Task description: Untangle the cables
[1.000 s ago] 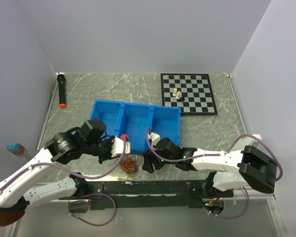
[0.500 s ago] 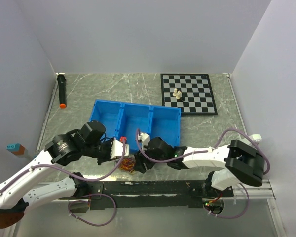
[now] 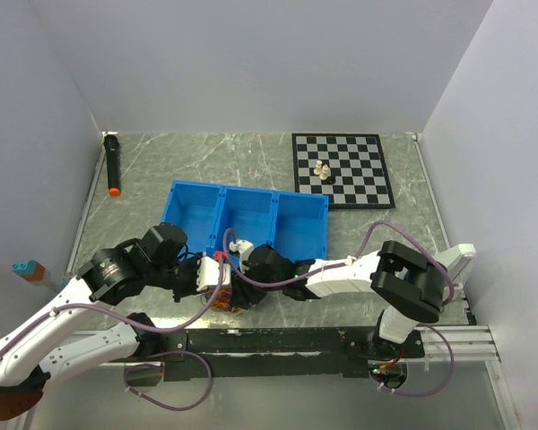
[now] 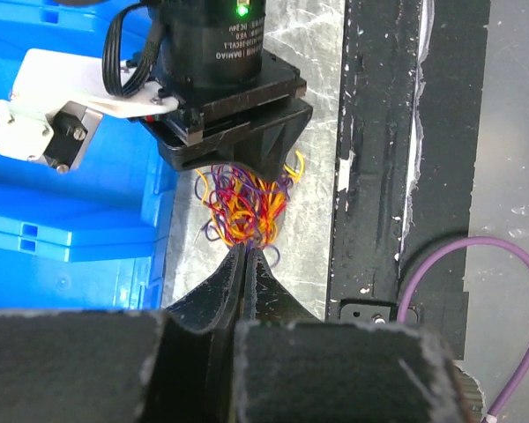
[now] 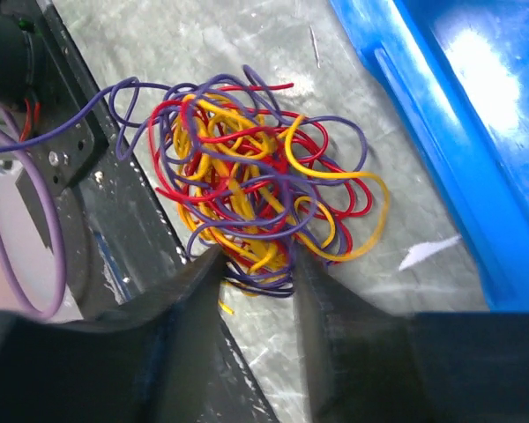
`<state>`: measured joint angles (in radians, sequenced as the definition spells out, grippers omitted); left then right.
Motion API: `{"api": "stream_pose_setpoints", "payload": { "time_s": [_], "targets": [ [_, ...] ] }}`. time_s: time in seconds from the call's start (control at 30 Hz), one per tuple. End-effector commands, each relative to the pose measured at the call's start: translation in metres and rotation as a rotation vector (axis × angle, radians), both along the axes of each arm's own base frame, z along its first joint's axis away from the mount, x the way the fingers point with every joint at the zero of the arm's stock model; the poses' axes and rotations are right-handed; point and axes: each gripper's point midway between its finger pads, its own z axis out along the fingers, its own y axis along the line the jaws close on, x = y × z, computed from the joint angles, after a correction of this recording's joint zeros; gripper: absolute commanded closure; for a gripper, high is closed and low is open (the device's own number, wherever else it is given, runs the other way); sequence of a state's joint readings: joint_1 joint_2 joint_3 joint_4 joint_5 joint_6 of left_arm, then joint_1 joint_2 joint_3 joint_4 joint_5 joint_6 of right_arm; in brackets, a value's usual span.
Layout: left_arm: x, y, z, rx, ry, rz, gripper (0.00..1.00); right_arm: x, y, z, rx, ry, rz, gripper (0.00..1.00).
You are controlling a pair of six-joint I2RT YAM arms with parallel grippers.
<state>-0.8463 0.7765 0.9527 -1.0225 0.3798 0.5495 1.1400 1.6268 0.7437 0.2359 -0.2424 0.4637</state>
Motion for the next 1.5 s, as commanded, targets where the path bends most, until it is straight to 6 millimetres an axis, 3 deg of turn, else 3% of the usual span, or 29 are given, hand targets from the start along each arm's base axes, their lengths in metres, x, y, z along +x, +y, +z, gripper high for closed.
{"api": "stream_pose_setpoints", "payload": {
  "time_s": [0.0, 0.1, 0.13, 0.27, 0.53, 0.7, 0.83, 0.97, 1.07, 1.17, 1.33, 1.47],
  "targets": [
    [-0.003, -0.001, 0.013, -0.044, -0.012, -0.013, 0.99, 0.004, 0.013, 0.011, 0.021, -0.004, -0.014, 0.67],
    [-0.001, 0.000, 0.019, -0.056, -0.020, -0.002, 0.99, 0.004, 0.012, 0.011, 0.008, -0.003, -0.019, 0.98],
    [0.000, 0.001, 0.022, -0.057, -0.029, 0.005, 0.99, 0.004, 0.009, 0.011, -0.003, -0.002, -0.024, 1.00],
    [0.015, 0.013, 0.038, -0.046, -0.117, 0.068, 0.99, 0.001, -0.011, 0.020, -0.019, -0.012, -0.062, 1.00],
    [0.052, 0.056, 0.056, 0.045, -0.334, 0.295, 0.99, -0.019, -0.089, 0.023, -0.112, -0.003, -0.176, 1.00],
    [0.071, 0.085, 0.068, 0.105, -0.462, 0.435, 0.99, -0.033, -0.131, 0.003, -0.190, 0.052, -0.253, 1.00],
    [0.084, 0.103, 0.097, 0.098, -0.576, 0.544, 0.99, -0.042, -0.149, -0.012, -0.255, 0.092, -0.289, 1.00],
    [0.105, 0.126, 0.159, -0.017, -0.780, 0.760, 0.99, -0.045, -0.152, -0.018, -0.285, 0.103, -0.285, 1.00],
    [0.111, 0.154, 0.230, -0.193, -0.981, 0.981, 0.99, -0.049, -0.154, -0.024, -0.315, 0.111, -0.277, 1.00],
    [0.098, 0.182, 0.304, -0.428, -1.091, 1.160, 0.99, -0.047, -0.153, -0.027, -0.330, 0.095, -0.285, 1.00],
    [0.079, 0.208, 0.381, -0.668, -1.134, 1.295, 0.99, -0.047, -0.153, -0.030, -0.346, 0.093, -0.280, 1.00],
    [0.056, 0.230, 0.455, -0.868, -1.201, 1.343, 0.98, -0.048, -0.155, -0.033, -0.372, 0.100, -0.288, 1.00]
  ]
}}
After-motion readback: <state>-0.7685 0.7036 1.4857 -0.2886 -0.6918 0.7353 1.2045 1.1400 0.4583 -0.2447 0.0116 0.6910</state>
